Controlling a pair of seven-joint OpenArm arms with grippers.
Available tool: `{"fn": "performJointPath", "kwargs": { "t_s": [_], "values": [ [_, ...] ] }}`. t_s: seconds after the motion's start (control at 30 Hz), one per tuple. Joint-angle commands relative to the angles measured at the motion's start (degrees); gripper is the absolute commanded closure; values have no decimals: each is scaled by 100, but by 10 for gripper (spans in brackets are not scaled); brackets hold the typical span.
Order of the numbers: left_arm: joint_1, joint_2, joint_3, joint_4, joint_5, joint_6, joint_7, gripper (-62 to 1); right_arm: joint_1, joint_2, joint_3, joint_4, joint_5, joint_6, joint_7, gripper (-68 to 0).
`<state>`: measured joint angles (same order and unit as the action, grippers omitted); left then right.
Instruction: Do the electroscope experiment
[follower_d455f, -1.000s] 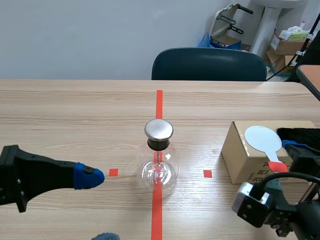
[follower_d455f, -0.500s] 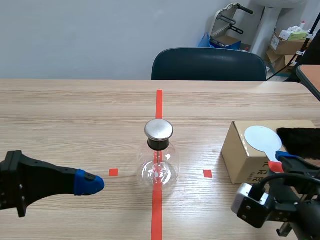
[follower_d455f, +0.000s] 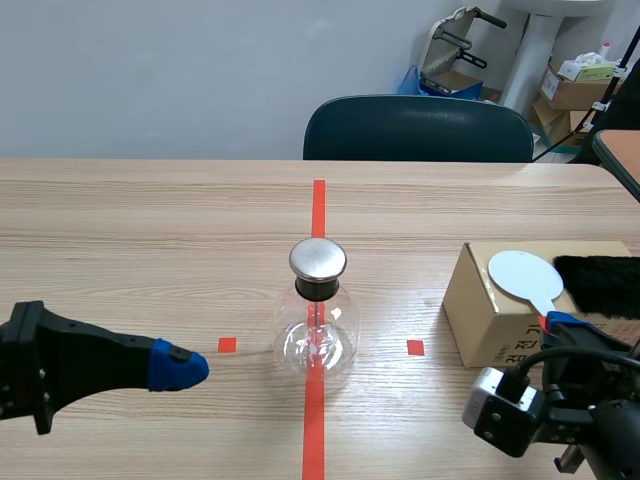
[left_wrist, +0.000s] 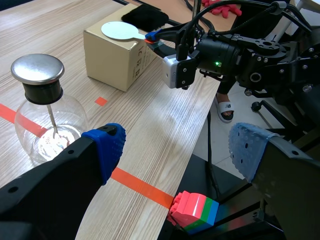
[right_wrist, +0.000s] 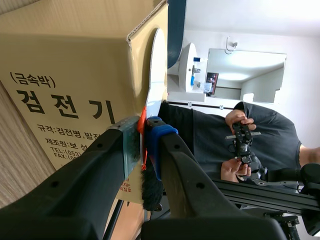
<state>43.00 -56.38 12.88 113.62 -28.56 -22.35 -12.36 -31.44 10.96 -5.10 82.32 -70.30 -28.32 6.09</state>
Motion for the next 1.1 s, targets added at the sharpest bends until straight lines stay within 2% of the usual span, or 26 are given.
{"fn": "performJointPath", "kwargs": {
  "t_s": [0.0, 0.43, 0.7, 1.07],
  "values": [
    [15, 15, -2, 129, -79, -11, -72, -452, 17, 63, 66, 42, -2, -79, -22, -7],
    [15, 13, -2, 129, -74, -9, 39, -452, 15, 61, 63, 42, -2, -57, -22, -7],
    [13, 13, -2, 129, -74, 164, 33, -452, 17, 61, 63, 42, -2, -57, -22, -7],
    [15, 13, -2, 120, -74, 164, 37, -452, 17, 61, 63, 42, -2, -59, -22, -7]
  ]
}}
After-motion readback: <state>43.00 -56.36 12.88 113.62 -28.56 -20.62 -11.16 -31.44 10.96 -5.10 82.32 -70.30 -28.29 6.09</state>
